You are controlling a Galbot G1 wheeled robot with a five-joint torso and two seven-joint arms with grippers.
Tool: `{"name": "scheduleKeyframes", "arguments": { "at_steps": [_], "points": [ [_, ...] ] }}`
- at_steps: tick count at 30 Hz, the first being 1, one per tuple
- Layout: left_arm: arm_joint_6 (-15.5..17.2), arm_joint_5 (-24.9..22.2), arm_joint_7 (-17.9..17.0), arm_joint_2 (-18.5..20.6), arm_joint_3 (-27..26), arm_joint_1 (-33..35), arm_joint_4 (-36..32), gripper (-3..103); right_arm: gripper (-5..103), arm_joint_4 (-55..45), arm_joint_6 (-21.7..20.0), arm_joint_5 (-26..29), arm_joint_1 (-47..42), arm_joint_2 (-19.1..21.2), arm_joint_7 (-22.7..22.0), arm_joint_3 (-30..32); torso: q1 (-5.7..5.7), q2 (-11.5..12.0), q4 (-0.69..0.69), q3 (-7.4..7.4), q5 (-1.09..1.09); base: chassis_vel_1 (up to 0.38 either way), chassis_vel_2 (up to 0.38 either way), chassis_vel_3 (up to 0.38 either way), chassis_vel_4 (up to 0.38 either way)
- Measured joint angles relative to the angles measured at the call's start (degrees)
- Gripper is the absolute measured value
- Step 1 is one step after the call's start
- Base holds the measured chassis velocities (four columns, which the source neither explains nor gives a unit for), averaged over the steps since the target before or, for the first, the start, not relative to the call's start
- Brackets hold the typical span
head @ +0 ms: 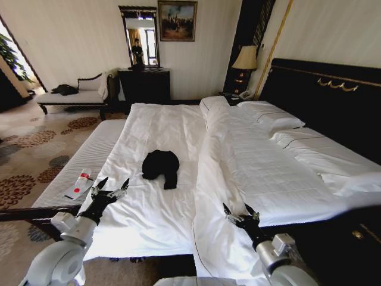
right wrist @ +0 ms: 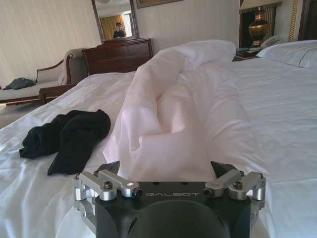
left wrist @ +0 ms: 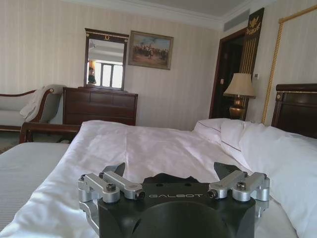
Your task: Fold the clothes on the bed.
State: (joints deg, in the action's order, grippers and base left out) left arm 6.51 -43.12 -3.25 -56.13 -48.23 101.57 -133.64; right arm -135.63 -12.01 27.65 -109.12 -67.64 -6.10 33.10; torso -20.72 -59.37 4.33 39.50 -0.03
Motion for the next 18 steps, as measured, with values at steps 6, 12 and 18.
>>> {"name": "scheduleKeyframes", "arguments": {
  "at_steps": [6,12,18],
  "points": [
    [0.0,0.0,-0.1,-0.2,0.0,0.2,0.0,100,90,0.3,-0.3,-0.1,0.1,0.3,-0.1,0.0,0.00,0.0,0.00,0.00,0.00,0.000,0.000,0.000,0.000],
    [0.0,0.0,-0.2,-0.4,0.0,0.2,-0.3,100,63,0.4,-0.5,-0.1,0.3,0.2,-0.3,-0.1,0.00,0.0,0.00,0.00,0.00,0.000,0.000,0.000,0.000],
    [0.0,0.1,-0.2,-0.6,0.0,0.1,-0.4,100,41,0.3,-0.4,-0.3,0.3,-0.3,-0.3,-0.2,0.00,0.0,0.00,0.00,0.00,0.000,0.000,0.000,0.000]
  ]
}}
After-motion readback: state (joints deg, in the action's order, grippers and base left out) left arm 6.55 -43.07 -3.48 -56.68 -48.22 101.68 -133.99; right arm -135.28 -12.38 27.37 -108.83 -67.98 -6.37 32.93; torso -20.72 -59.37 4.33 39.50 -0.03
